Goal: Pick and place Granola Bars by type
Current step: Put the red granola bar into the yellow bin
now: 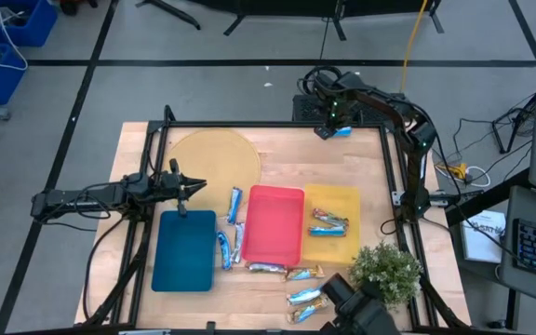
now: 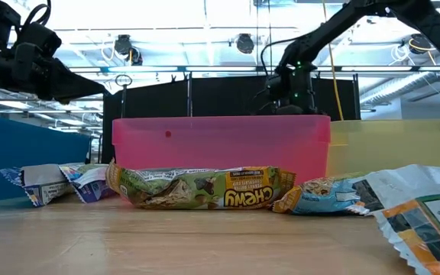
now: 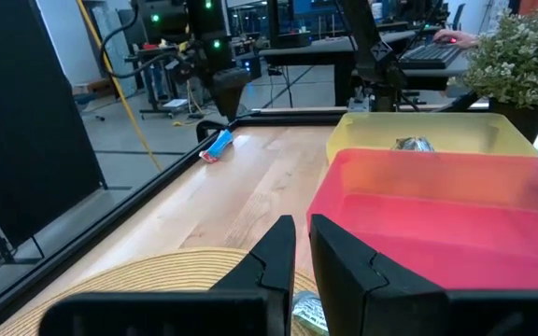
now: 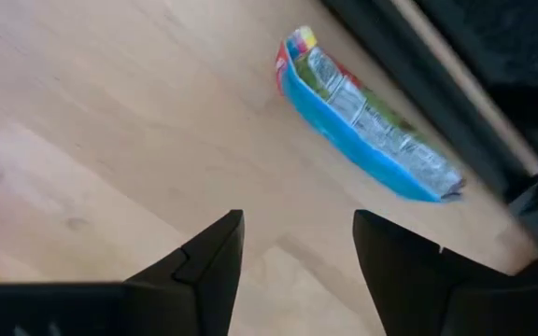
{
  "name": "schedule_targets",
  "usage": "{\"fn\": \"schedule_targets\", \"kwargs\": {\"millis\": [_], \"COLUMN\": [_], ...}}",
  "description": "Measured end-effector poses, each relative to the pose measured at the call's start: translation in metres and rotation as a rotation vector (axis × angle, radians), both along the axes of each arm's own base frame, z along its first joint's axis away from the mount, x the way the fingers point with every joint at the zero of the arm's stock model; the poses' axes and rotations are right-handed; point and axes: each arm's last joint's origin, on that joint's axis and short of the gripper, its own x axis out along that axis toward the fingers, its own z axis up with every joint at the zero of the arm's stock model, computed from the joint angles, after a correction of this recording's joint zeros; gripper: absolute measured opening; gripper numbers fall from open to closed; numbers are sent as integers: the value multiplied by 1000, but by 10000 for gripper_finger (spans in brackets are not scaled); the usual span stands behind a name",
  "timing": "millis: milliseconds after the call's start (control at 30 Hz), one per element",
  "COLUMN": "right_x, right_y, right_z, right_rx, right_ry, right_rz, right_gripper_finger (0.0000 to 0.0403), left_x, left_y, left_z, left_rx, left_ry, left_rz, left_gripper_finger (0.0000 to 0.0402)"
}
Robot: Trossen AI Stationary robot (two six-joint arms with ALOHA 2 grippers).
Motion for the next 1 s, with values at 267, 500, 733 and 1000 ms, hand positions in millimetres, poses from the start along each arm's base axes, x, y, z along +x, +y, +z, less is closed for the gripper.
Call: {"fn": "schedule_targets", "kwargs": {"millis": [267, 500, 733, 1000], "right_x": [-6, -6, -14, -20], "right_y": [0, -7, -12, -19], "right_z": [-16, -26, -33, -34], "right_rx": [19, -34, -38, -58], "right_ry": [4, -40, -42, -58], "right_rz": [-16, -14, -43, -59], "right_gripper_finger": [194, 190, 189, 187], "left_x": [0, 0, 0, 0], "left_y": [0, 0, 0, 0], "left_z": [0, 0, 0, 0], "left_rx": [0, 14, 14, -1], "left_ry": [1, 5, 5, 2], "left_rz": [0, -1, -1, -1], "left_gripper_finger": [47, 47, 47, 47]}}
